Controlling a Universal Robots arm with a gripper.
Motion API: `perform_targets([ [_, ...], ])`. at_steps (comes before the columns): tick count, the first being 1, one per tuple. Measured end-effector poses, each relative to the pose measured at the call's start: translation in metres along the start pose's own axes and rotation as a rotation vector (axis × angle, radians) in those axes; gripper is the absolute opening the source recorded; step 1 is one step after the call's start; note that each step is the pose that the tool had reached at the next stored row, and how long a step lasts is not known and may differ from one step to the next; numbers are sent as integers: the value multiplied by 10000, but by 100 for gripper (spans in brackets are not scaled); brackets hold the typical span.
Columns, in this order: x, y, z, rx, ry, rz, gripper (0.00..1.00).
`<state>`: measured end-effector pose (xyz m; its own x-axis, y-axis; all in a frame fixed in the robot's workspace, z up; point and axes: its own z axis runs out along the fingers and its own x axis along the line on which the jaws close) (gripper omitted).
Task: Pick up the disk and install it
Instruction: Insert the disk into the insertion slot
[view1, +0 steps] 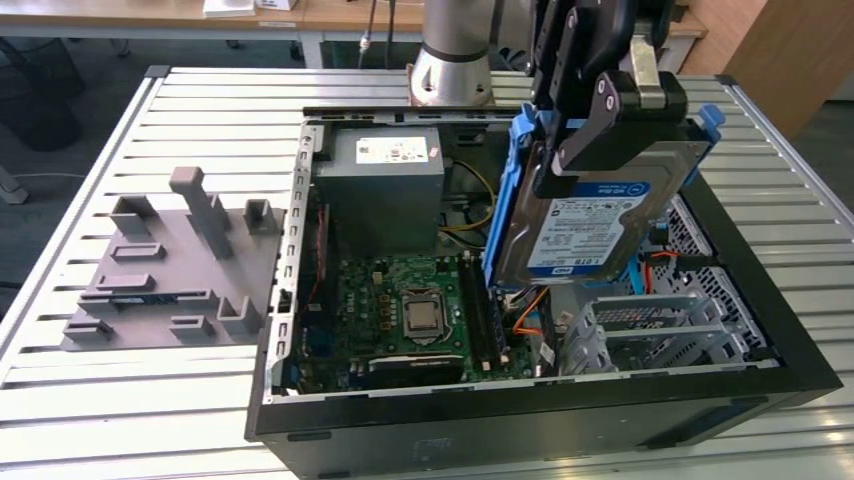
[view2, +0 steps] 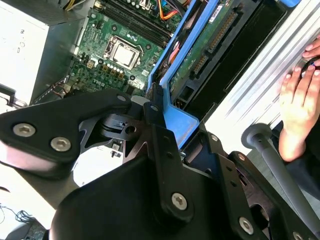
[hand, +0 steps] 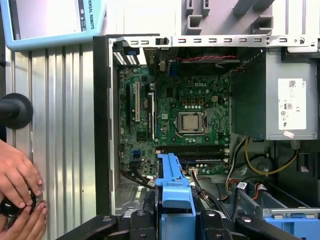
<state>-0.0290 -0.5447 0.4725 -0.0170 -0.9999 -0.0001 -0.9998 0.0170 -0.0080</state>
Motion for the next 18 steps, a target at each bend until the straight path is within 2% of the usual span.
perform_targets([
  [3, 13, -36, 1, 0, 2, -1, 36],
  [8, 20, -255, 15, 1, 1, 0, 36],
  [9, 21, -270, 16, 1, 2, -1, 36],
  [18, 27, -270, 16, 0, 2, 0, 36],
])
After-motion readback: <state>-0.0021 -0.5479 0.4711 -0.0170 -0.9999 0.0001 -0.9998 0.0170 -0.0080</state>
